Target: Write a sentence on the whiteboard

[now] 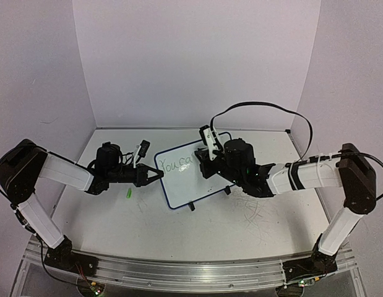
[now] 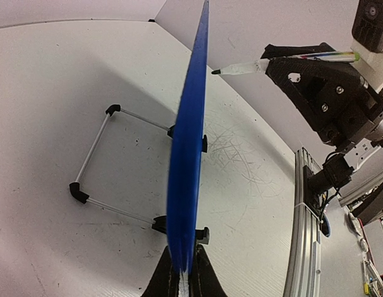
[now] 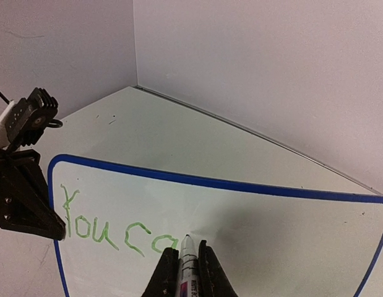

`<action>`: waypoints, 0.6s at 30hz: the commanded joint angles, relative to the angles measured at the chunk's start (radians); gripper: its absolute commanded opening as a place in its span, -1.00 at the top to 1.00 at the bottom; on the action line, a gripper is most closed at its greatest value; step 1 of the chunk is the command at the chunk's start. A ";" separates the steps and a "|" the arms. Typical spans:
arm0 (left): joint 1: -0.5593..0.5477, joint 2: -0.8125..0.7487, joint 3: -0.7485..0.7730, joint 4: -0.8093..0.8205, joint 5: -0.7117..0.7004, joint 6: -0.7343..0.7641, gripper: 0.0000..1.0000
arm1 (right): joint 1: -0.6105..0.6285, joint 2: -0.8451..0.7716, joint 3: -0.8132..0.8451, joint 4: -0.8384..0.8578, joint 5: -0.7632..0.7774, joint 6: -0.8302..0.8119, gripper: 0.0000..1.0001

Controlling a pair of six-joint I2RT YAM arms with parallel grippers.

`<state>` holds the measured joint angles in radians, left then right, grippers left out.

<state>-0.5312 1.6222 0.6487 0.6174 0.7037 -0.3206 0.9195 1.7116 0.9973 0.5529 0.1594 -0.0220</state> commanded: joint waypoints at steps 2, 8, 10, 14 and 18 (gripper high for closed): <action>0.002 -0.005 0.020 -0.070 -0.030 0.056 1.00 | -0.002 0.022 0.042 0.017 0.021 -0.001 1.00; 0.002 -0.004 0.022 -0.070 -0.030 0.055 1.00 | -0.001 0.034 0.048 0.012 0.046 -0.007 1.00; 0.002 -0.001 0.023 -0.070 -0.029 0.055 1.00 | -0.001 0.038 0.050 0.010 0.050 -0.009 1.00; 0.002 -0.003 0.023 -0.070 -0.030 0.055 1.00 | -0.002 0.035 0.045 0.001 0.050 -0.008 1.00; 0.002 0.000 0.026 -0.070 -0.028 0.055 1.00 | -0.001 0.032 0.032 -0.007 0.048 0.000 1.00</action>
<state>-0.5312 1.6222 0.6487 0.6170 0.7037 -0.3210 0.9195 1.7336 1.0080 0.5521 0.1902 -0.0256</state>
